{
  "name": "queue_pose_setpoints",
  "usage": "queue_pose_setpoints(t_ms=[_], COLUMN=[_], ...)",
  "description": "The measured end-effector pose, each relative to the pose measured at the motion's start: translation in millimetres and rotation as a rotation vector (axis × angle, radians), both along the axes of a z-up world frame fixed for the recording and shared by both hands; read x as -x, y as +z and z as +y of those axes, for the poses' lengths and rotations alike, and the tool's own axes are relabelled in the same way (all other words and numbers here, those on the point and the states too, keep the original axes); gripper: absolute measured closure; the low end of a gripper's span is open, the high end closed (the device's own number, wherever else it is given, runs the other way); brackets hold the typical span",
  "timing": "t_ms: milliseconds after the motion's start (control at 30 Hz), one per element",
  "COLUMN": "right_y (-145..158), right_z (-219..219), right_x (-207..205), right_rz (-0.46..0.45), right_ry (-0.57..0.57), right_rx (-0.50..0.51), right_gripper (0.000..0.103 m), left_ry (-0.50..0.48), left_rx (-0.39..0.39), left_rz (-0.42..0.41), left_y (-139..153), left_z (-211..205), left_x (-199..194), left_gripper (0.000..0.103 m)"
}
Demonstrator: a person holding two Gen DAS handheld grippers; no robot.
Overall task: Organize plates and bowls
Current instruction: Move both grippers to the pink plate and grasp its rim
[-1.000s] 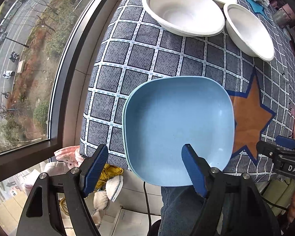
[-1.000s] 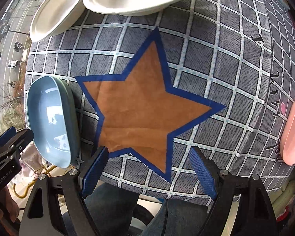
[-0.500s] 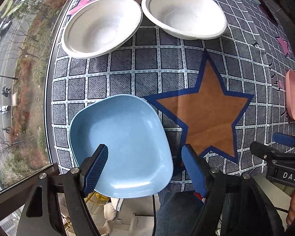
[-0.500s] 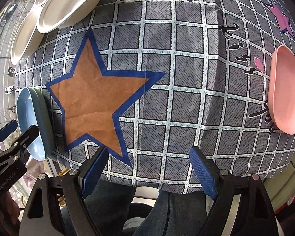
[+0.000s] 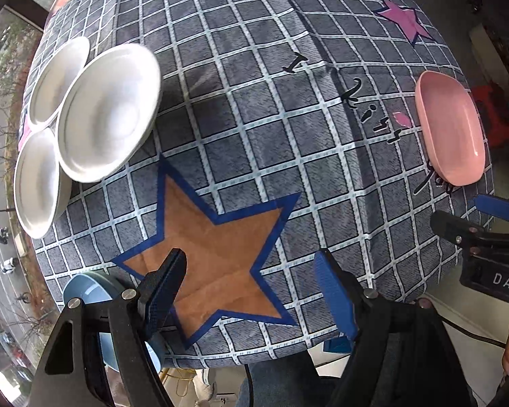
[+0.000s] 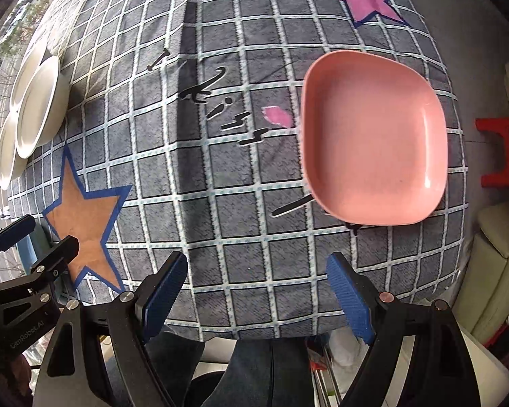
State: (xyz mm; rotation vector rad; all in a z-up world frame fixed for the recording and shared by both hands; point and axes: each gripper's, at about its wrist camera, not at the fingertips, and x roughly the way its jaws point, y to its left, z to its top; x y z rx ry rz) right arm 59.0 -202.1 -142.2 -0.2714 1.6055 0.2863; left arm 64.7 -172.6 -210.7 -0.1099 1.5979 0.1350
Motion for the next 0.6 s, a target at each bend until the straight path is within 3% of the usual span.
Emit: queue_pose_setpoints(t_ms=[133,300,600], right_y=[-6,-14,-37], right_z=[-51,-95,-133], right_x=[-26,-63,-107], right_rz=[-0.030,-0.034,-0.031], right_ry=[-0.089,-0.173,-0.159], right_rx=[0.036,0.076,0.039], right_gripper=[0.018,0.018,0.018], left_ry=[-0.072,-0.083,-0.048], left_rx=[0.023,0.052,0.041], left_rz=[-0.003,-0.007,0.012], left_y=[-3,-11,-42], left_z=[-40,-74,-111], left_x=[-31,-70,-115], left_gripper=[0.023,0.023,0.023])
